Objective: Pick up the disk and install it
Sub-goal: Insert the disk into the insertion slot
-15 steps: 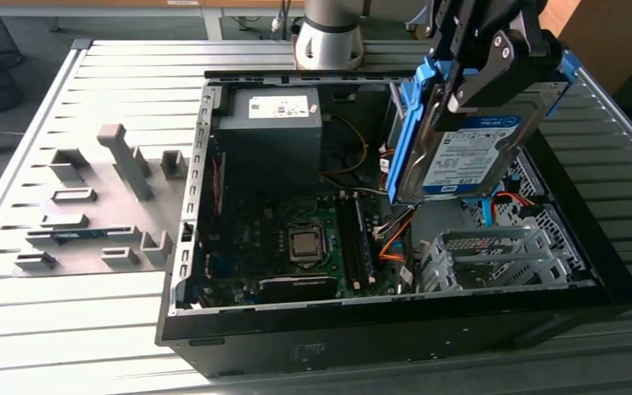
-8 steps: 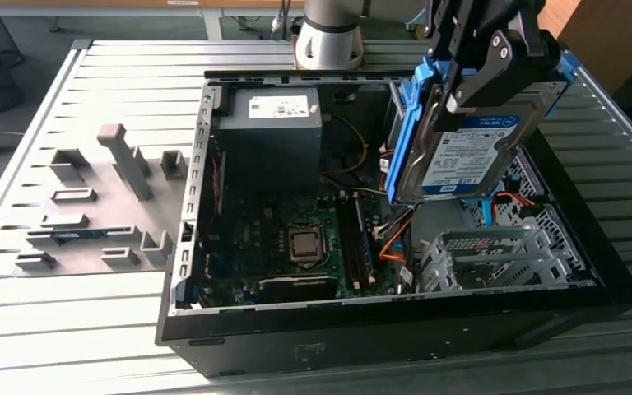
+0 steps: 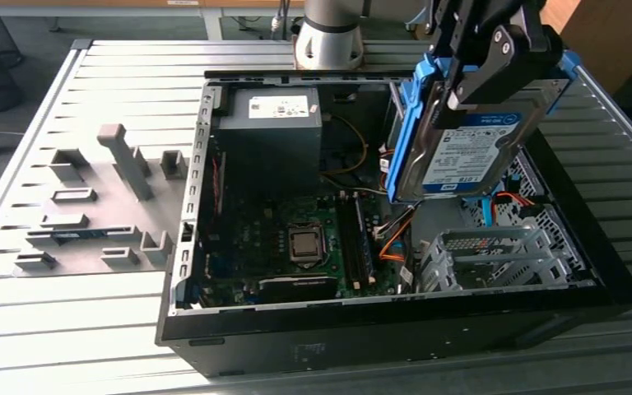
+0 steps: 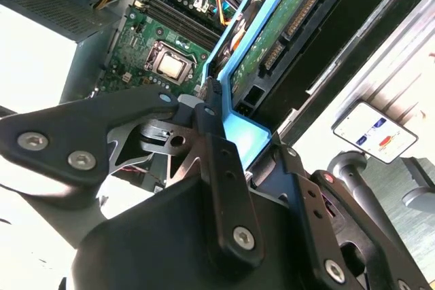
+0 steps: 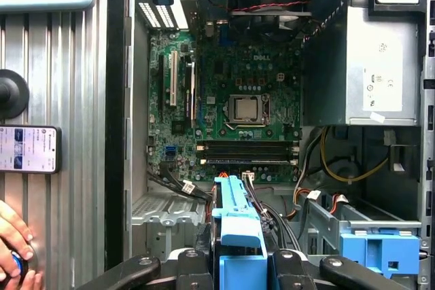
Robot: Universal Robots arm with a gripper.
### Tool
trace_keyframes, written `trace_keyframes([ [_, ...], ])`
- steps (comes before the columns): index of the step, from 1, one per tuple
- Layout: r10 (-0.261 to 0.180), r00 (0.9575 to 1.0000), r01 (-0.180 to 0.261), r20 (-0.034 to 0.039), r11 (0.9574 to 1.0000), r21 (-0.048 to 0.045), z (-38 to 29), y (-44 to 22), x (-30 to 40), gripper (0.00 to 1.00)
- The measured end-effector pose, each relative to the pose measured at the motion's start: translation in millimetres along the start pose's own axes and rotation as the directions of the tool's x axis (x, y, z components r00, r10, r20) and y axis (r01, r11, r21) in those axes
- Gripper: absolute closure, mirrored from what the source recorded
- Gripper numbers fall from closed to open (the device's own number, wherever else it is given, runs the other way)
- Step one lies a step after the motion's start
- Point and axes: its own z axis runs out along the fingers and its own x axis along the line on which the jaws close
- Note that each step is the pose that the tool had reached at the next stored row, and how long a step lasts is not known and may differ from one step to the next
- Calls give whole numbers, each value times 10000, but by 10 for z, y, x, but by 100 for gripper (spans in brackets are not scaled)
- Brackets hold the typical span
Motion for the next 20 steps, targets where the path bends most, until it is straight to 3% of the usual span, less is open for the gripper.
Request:
trace_keyframes([
  [9,86,10000,-86,1,10000,0,5,0,10,63],
  [20,87,10000,-87,0,10000,0,10,-2,129,63],
])
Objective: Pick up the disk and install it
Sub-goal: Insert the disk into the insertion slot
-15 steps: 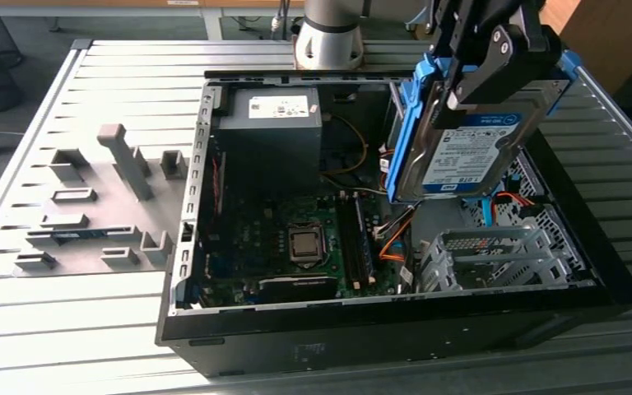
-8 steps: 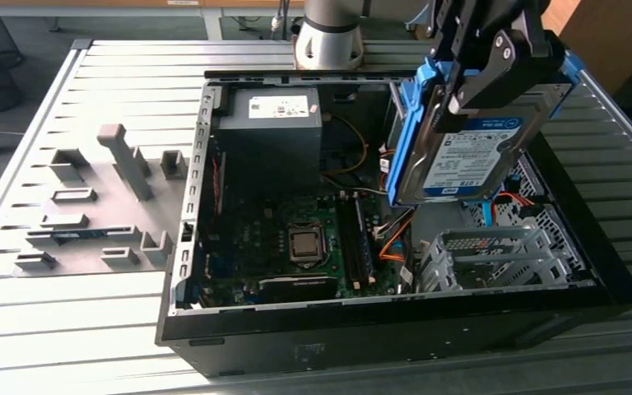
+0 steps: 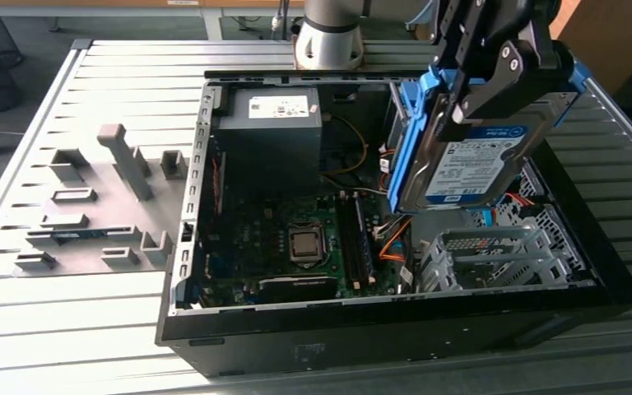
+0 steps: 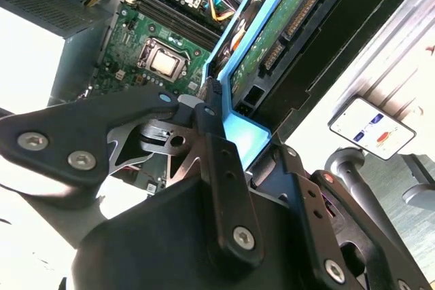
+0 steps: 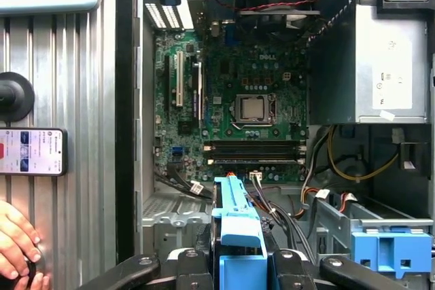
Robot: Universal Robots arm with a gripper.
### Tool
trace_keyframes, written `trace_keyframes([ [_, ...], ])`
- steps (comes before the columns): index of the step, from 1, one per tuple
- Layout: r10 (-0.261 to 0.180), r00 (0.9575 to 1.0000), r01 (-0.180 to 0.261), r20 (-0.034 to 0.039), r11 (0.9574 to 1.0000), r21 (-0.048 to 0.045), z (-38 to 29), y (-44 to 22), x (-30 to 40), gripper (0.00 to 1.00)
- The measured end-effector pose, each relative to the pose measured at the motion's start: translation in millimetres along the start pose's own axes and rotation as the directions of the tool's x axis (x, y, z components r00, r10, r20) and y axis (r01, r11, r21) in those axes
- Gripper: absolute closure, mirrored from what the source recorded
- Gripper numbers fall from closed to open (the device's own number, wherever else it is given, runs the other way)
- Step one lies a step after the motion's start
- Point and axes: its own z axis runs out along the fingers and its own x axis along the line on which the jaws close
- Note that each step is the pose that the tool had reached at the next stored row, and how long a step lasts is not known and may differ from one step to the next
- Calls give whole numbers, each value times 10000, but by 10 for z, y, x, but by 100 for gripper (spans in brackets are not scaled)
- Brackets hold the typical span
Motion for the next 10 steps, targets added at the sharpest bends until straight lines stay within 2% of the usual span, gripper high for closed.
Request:
trace_keyframes([
  [10,-1,10000,1,-4,10000,1,2,-1,31,63],
])
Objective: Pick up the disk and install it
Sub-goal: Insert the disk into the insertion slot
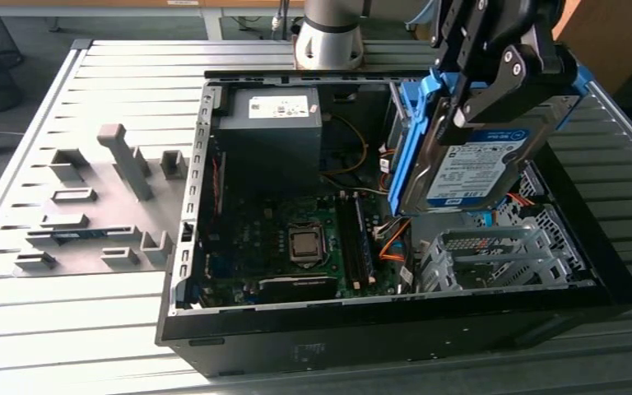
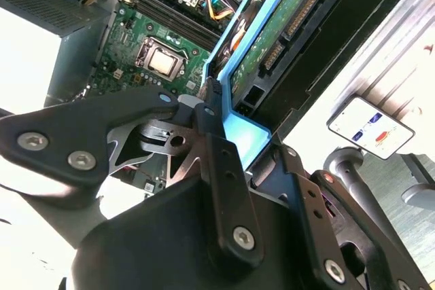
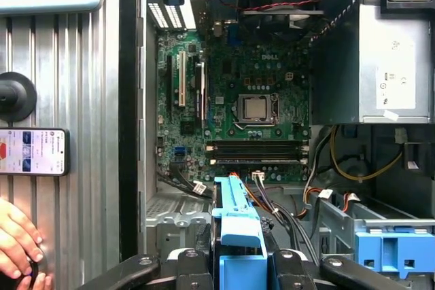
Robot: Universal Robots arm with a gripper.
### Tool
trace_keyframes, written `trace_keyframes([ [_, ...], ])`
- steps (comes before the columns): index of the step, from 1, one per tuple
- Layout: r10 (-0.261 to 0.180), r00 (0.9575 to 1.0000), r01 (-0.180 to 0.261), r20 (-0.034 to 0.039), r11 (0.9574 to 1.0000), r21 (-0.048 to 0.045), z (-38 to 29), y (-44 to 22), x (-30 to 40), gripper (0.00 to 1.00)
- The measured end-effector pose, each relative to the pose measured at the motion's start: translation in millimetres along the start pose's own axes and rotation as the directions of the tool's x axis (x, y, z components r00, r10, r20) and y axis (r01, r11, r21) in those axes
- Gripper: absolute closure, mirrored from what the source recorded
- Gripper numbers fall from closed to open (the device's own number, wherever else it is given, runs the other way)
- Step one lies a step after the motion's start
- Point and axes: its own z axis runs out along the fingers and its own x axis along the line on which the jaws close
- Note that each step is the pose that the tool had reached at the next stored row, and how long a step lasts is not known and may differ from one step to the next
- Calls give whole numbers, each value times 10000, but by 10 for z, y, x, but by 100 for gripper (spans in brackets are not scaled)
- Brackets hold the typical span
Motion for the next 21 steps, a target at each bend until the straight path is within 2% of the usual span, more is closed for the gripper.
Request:
trace_keyframes([
  [6,1,10000,-1,-24,10000,0,1,0,44,63],
  [13,1,10000,-1,-25,10000,0,1,-1,45,63],
  [18,0,10000,0,-23,10000,-1,6,-53,48,63],
  [21,1,10000,-1,-24,10000,-1,10,-56,74,63],
])
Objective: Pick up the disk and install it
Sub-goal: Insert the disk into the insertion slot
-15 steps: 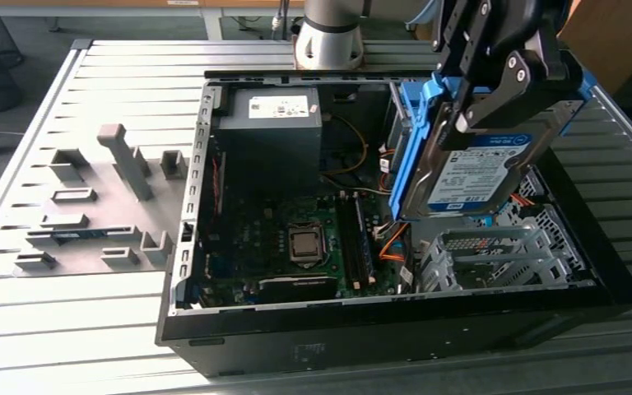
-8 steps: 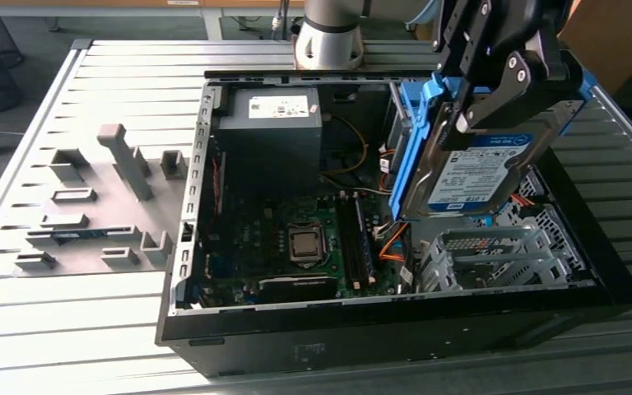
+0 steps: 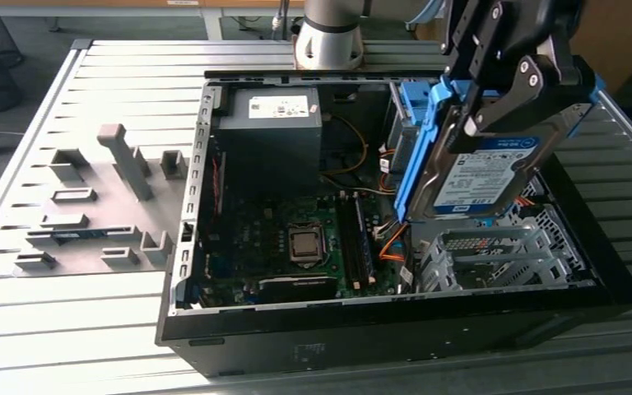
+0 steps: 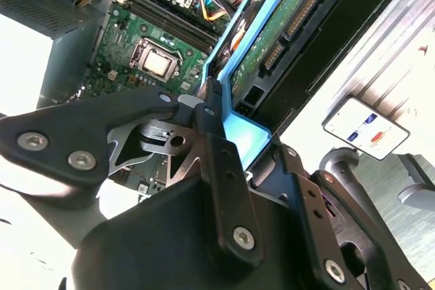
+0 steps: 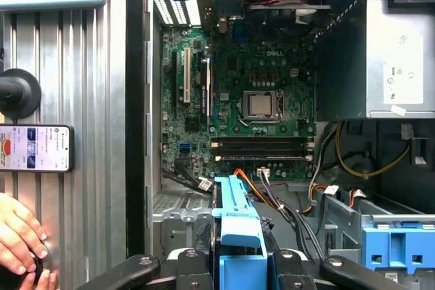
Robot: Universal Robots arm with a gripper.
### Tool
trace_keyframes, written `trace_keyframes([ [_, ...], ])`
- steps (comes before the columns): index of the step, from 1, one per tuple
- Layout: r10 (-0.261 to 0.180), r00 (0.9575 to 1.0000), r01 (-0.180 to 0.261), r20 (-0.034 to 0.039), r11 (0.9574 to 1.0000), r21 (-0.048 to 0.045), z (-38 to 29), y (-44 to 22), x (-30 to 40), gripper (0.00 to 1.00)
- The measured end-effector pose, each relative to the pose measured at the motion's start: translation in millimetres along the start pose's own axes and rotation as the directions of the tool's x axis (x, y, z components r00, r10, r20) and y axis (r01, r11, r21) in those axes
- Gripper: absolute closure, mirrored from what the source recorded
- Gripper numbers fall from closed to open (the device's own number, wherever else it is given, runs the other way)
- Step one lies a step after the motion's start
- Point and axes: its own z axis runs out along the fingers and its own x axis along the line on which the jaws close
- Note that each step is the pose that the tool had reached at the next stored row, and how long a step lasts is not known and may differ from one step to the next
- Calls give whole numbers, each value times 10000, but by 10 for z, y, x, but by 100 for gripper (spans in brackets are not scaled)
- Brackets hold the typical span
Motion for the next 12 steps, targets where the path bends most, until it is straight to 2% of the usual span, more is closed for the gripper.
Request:
trace_keyframes([
  [7,0,10000,0,-12,10000,0,6,-4,66,63],
  [8,7,10000,-7,-29,10000,0,14,-28,122,63],
  [12,12,10000,-12,-27,10000,0,15,-31,123,63],
])
